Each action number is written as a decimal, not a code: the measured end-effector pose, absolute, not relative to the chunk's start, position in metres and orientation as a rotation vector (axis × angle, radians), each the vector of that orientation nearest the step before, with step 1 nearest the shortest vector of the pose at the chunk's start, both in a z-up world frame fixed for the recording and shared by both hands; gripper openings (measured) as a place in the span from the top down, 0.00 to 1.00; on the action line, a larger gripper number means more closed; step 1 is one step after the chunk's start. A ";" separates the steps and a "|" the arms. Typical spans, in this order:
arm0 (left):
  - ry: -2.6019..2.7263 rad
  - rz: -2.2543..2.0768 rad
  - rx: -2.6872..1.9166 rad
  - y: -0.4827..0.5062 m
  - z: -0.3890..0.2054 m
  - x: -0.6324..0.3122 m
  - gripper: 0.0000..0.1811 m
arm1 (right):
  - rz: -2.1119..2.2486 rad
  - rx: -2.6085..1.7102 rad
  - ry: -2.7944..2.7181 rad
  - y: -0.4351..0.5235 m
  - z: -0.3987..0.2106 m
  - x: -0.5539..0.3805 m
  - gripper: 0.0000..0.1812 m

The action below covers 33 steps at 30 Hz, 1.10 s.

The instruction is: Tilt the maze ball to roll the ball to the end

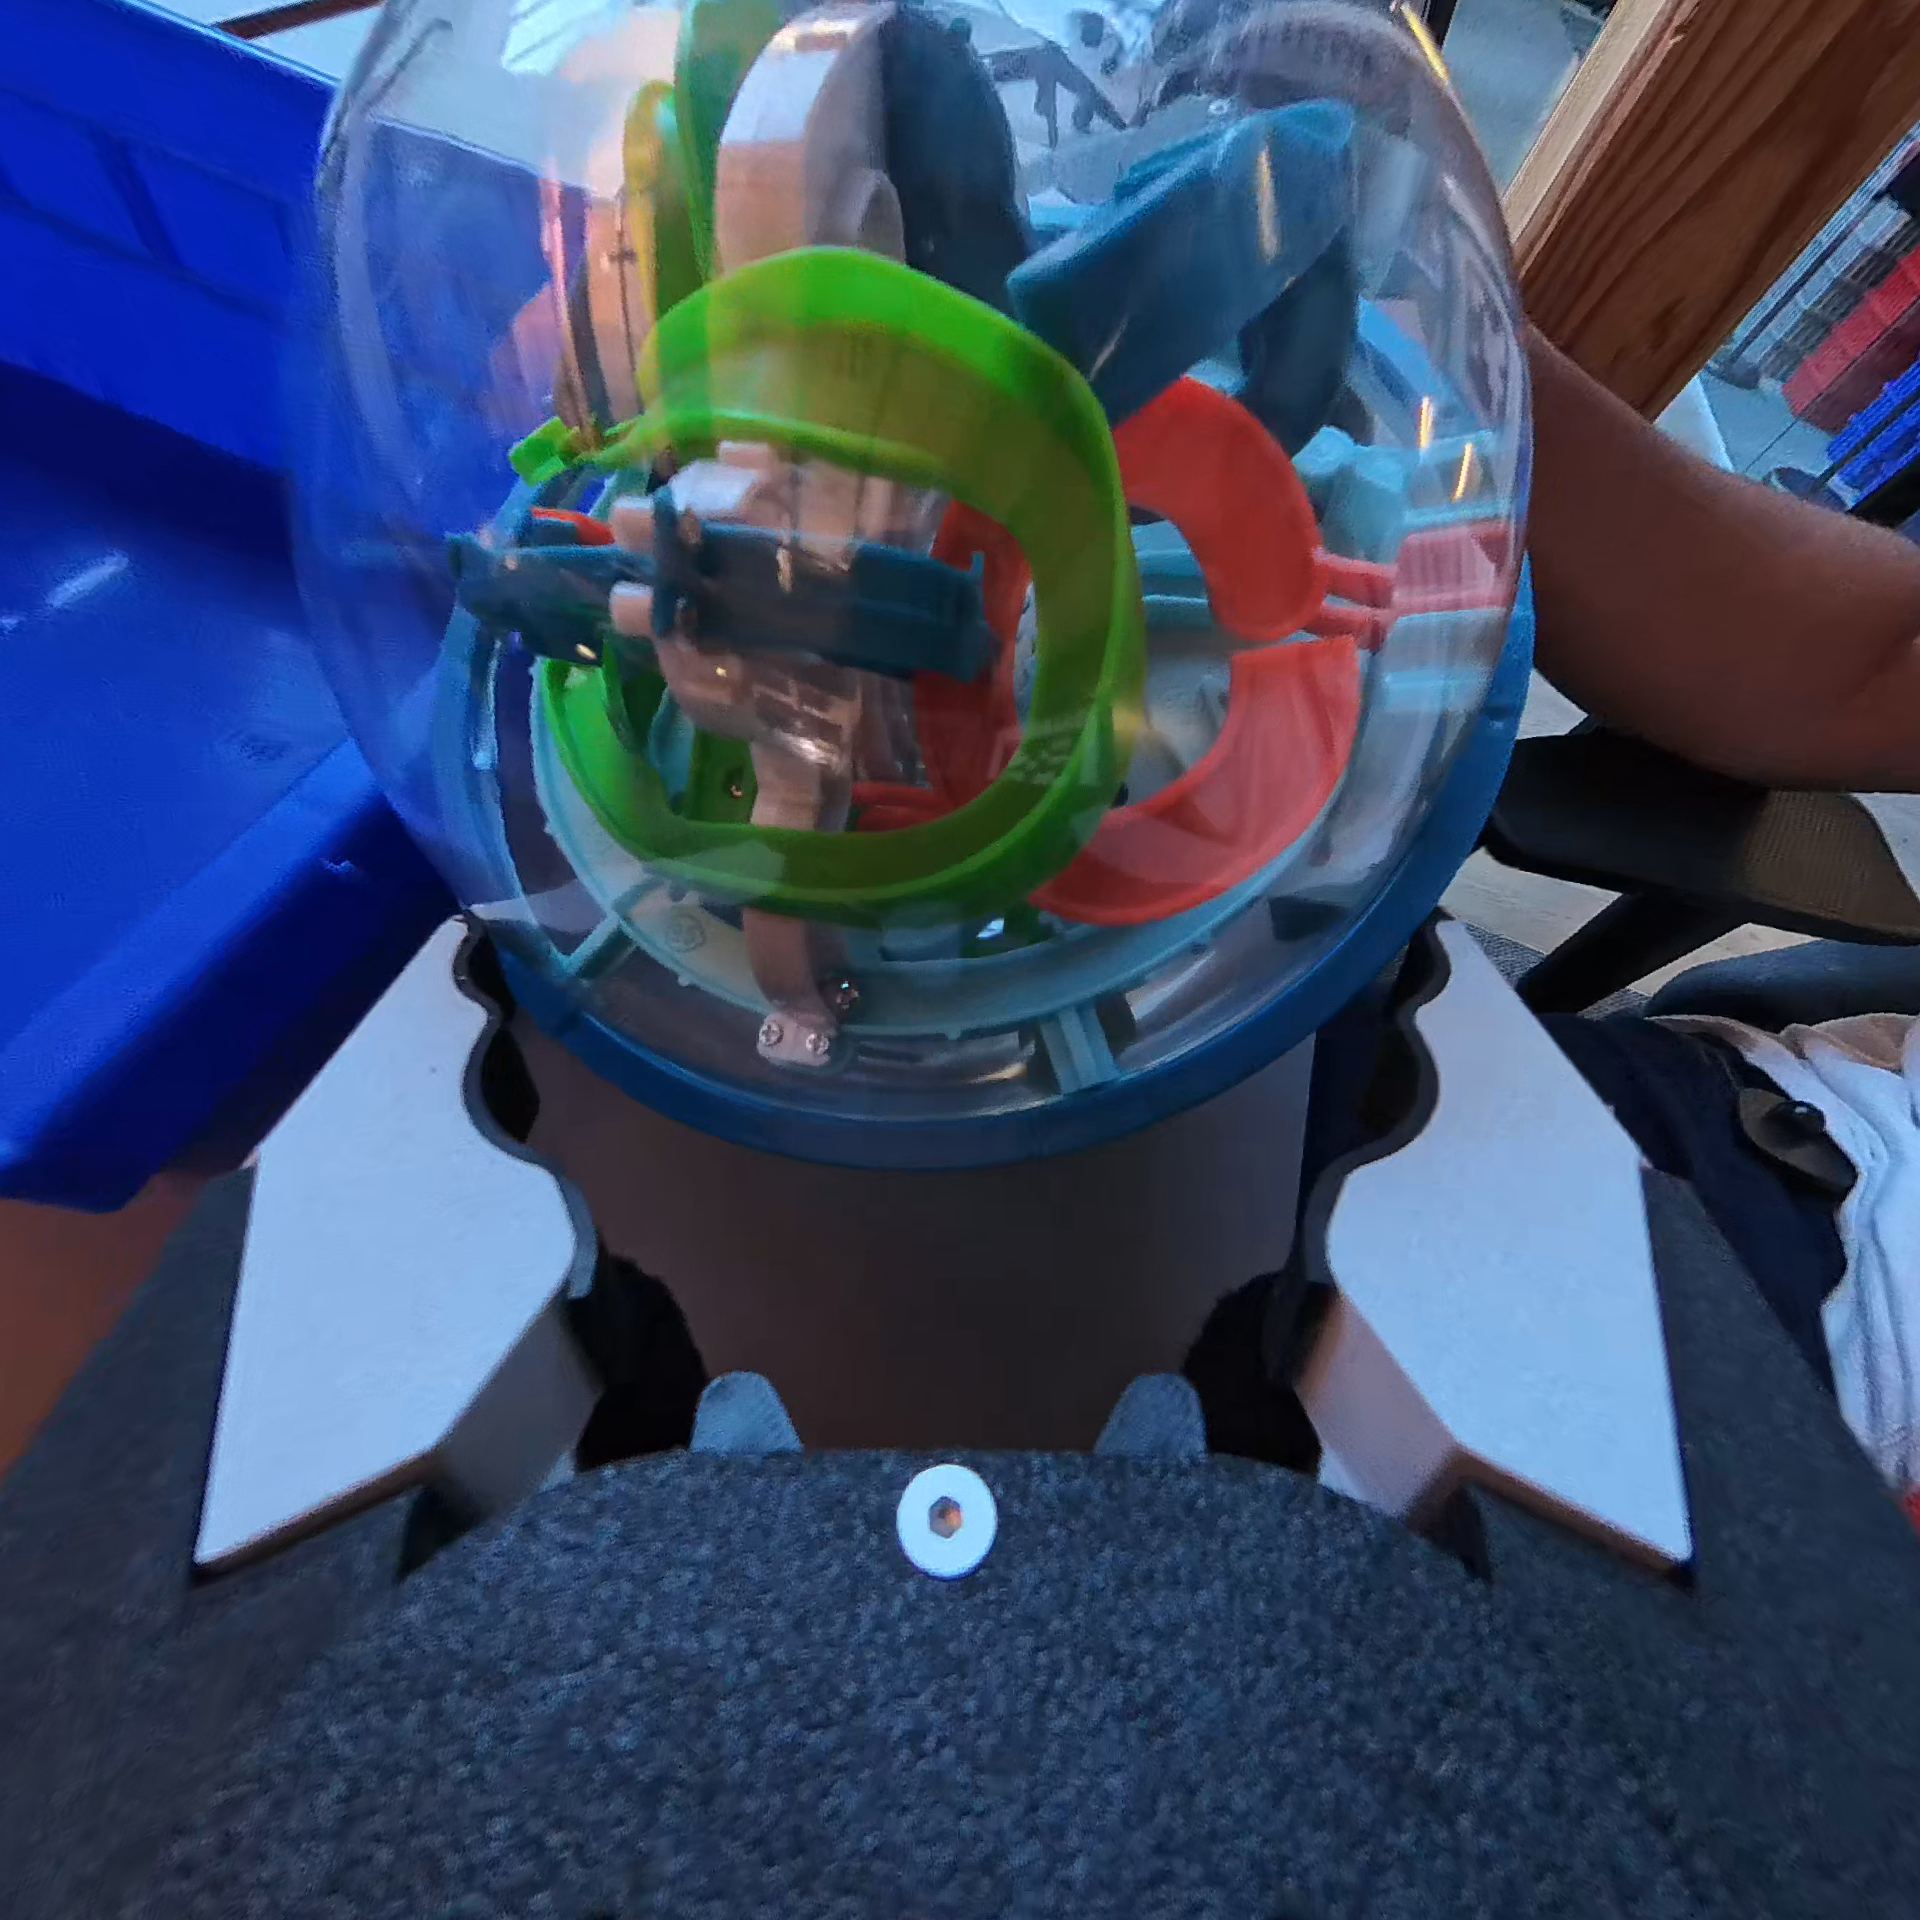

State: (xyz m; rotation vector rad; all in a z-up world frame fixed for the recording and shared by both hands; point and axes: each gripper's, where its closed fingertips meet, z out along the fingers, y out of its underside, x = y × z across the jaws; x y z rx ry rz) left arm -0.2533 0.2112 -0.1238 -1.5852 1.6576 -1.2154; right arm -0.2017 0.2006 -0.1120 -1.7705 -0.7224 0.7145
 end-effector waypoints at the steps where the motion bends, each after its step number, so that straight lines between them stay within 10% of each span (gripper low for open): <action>1: 1.653 -1.228 -1.593 0.210 -0.123 -0.253 0.12 | 0.731 -1.781 -0.710 0.200 -0.112 -0.202 0.15; 15: 1.799 -0.967 -1.616 0.193 -0.150 -0.262 0.12 | 1.077 -1.904 -0.497 0.185 -0.106 -0.202 0.15; 27: 1.681 -1.010 -1.647 0.186 -0.161 -0.270 0.48 | 1.282 -1.887 -0.314 0.182 -0.093 -0.197 0.15; 33: 1.757 -1.005 -1.677 0.167 -0.169 -0.272 0.37 | 1.305 -1.884 -0.212 0.191 -0.084 -0.193 0.16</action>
